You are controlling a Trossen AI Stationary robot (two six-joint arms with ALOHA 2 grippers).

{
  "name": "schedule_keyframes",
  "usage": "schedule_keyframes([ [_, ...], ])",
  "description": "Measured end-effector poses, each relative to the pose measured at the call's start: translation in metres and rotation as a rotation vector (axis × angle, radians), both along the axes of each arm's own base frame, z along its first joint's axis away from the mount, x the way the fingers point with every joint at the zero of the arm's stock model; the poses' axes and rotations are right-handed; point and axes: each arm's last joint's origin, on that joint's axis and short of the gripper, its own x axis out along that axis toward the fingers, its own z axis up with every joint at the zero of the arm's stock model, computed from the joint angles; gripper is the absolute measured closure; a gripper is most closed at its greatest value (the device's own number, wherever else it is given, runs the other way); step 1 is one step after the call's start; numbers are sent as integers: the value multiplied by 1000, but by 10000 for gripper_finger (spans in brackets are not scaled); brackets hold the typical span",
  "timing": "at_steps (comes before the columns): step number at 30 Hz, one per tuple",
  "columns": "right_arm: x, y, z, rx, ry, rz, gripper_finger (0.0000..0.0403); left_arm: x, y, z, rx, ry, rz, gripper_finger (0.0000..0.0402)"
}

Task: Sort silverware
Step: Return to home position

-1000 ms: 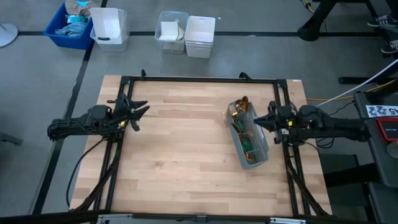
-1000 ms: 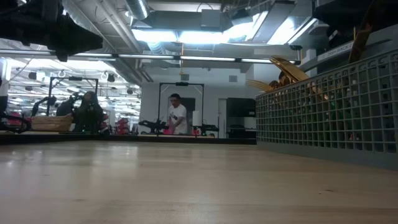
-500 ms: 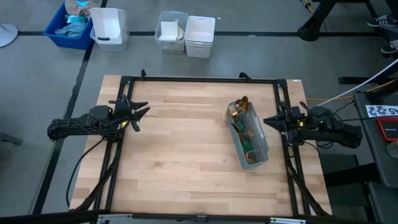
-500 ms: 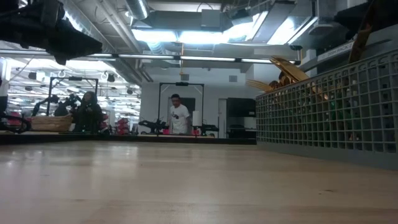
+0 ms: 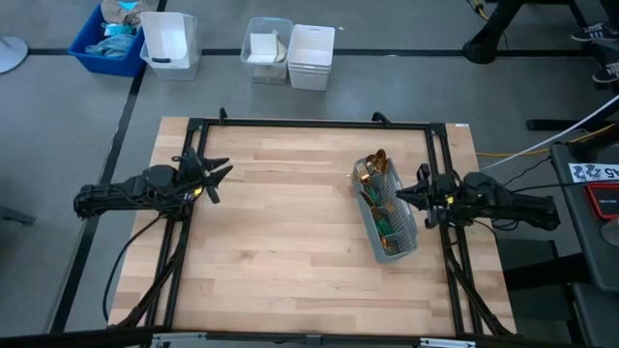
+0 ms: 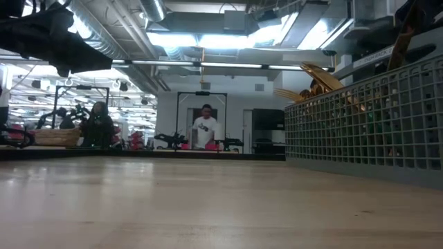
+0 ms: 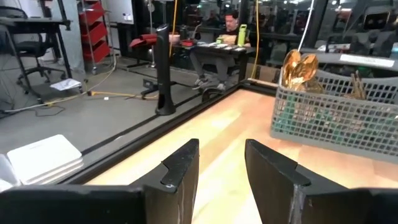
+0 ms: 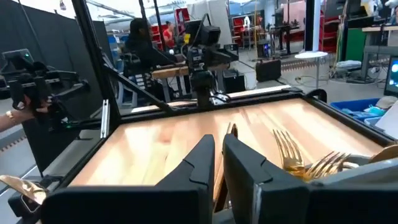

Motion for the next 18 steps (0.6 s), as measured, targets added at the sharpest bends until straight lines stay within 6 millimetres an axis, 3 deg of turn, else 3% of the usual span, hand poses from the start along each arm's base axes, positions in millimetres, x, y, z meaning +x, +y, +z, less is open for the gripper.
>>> schedule_keyframes([
  [18, 7, 0, -13, -159, -40, -7, 366, 0, 0, -4, 28, 67, 0, 278],
])
